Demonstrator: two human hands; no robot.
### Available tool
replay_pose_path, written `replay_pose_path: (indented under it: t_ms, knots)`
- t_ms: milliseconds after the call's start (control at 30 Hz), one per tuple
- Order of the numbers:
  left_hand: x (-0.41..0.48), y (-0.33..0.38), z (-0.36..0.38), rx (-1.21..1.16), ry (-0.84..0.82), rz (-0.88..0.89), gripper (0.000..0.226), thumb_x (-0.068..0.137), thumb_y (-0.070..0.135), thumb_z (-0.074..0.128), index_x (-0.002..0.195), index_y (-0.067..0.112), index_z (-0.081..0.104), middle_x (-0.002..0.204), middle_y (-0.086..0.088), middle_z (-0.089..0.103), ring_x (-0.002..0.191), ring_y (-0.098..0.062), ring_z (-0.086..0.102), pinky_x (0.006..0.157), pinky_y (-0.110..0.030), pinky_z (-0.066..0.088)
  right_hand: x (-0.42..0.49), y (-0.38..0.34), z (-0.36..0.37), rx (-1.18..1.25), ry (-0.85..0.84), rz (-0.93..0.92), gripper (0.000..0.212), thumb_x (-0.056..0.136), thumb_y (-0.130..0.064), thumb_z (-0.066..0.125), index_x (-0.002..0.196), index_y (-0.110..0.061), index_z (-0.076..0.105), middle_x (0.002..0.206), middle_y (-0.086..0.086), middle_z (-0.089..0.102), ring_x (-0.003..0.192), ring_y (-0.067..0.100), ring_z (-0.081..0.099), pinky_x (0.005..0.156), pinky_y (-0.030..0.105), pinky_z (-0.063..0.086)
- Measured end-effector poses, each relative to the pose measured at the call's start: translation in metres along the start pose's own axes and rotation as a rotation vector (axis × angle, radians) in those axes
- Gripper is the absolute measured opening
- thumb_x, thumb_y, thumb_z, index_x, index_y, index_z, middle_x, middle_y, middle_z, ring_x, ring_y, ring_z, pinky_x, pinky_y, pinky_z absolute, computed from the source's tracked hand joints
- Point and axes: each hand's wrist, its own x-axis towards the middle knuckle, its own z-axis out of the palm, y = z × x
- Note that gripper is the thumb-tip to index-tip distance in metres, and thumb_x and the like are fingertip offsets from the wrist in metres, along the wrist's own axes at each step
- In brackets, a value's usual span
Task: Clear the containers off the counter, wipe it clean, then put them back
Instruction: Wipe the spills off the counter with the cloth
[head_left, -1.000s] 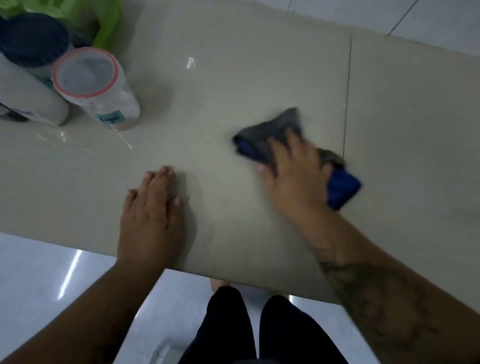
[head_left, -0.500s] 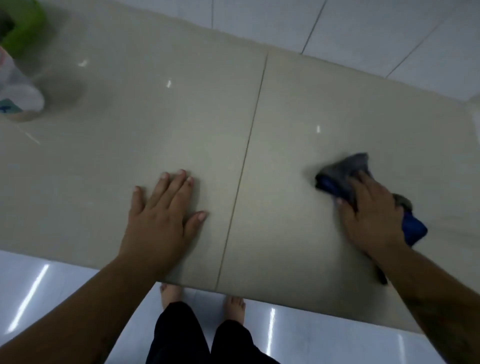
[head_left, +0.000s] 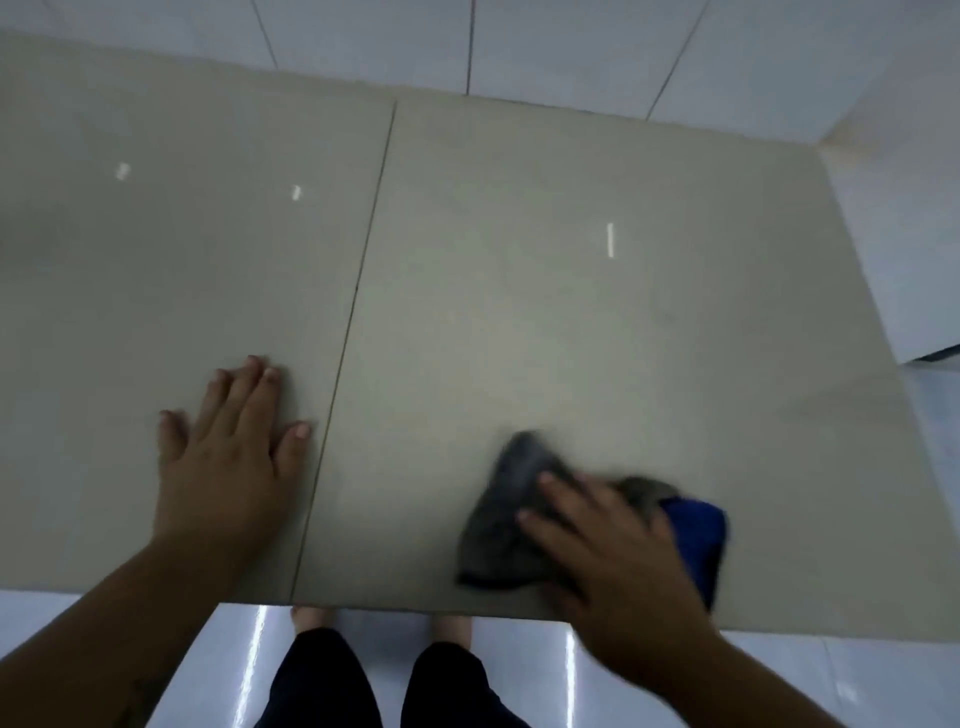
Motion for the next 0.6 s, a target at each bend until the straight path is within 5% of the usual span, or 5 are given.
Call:
replay_pose_path:
  t_ms: [167,233,300,467,600]
  knots:
    - [0.006,0.005,0.0,0.046,-0.028,-0.023,0.066,0.094,0.056,0.013,0.152,0.025,0.015,0.161,0.007,0.007,0.148,-0.019,0.004,0.113,-0.055,0.008,0.089,0.084,-0.02,0.047,0.099,0.706,0.056,0.096,-0.055,0.029,0.147,-0.032,0.03,0.159,-0.001,0.022,0.14,0.028,0.023,0.105,0.064,0.024]
    - [0.023,0.011,0.002,0.045,-0.025,-0.01,0.066,0.094,0.057,0.012,0.152,0.026,0.011,0.162,0.007,0.004,0.148,-0.02,0.001,0.113,-0.056,0.005,0.154,0.071,-0.023,0.081,0.131,0.827,0.06,0.098,-0.056,0.027,0.151,-0.029,0.023,0.162,0.002,0.014,0.143,0.031,0.016,0.108,0.065,0.018]
    - [0.048,0.013,0.001,0.023,-0.027,0.003,0.064,0.096,0.056,0.014,0.153,0.026,0.011,0.162,0.008,0.004,0.148,-0.02,0.0,0.114,-0.057,0.002,0.193,0.023,-0.017,0.083,0.07,0.699,0.062,0.098,-0.055,0.028,0.153,-0.028,0.02,0.163,0.002,0.008,0.144,0.032,0.011,0.108,0.065,0.017]
    - [0.092,-0.007,-0.005,0.021,0.0,0.024,0.068,0.093,0.058,0.014,0.152,0.024,0.017,0.161,0.005,0.011,0.148,-0.019,0.005,0.115,-0.056,0.005,0.096,-0.074,0.008,0.025,-0.034,-0.183,0.059,0.089,-0.058,0.042,0.144,-0.039,0.037,0.159,-0.007,0.025,0.144,0.024,0.024,0.095,0.06,0.041]
    - [0.092,-0.005,-0.008,0.011,0.019,0.01,0.067,0.092,0.056,0.017,0.151,0.023,0.02,0.161,0.004,0.015,0.148,-0.019,0.009,0.115,-0.054,0.008,0.015,0.021,-0.004,0.032,0.002,-0.124,0.059,0.085,-0.055,0.05,0.142,-0.043,0.04,0.159,-0.013,0.022,0.138,0.02,0.038,0.091,0.049,0.041]
